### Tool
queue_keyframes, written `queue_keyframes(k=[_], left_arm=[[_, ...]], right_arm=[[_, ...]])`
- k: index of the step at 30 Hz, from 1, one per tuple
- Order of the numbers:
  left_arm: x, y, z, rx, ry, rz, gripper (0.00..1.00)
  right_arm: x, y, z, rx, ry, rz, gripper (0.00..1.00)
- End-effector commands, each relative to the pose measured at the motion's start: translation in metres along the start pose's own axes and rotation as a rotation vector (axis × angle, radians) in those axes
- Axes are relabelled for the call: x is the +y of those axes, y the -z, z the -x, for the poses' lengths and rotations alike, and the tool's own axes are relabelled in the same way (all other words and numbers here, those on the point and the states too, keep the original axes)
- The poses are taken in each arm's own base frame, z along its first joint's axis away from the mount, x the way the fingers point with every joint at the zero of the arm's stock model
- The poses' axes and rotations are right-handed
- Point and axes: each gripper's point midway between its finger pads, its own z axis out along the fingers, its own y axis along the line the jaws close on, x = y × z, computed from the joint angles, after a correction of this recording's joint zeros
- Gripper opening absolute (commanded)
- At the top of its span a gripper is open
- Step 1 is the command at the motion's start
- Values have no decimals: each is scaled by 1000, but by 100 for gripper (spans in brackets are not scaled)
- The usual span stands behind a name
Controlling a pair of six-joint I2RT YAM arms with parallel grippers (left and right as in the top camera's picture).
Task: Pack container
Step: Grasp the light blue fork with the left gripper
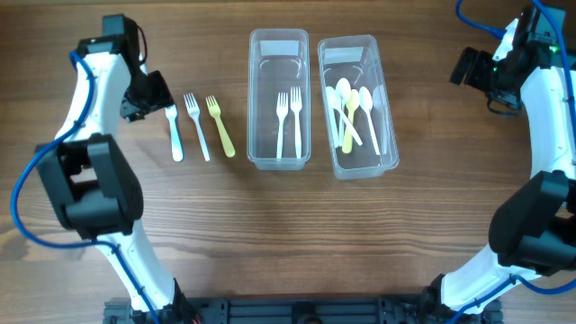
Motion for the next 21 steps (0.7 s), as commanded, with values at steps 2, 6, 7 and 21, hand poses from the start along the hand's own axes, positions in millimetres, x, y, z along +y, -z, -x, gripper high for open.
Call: queue_keyframes(k=[2,6,7,21], left_arm=[[-9,-40,-16,99,-52,9,57],[-7,-60,-22,144,-56,21,56],[-6,-63,-23,153,-70,23,56],[-8,-70,-22,152,-265,3,12]], right_arm=[[1,-8,-4,20,-2,7,100],[1,-8,-4,20,-2,7,100],[1,-8,-4,20,-2,7,100],[2,-8,-4,17,0,8,100]])
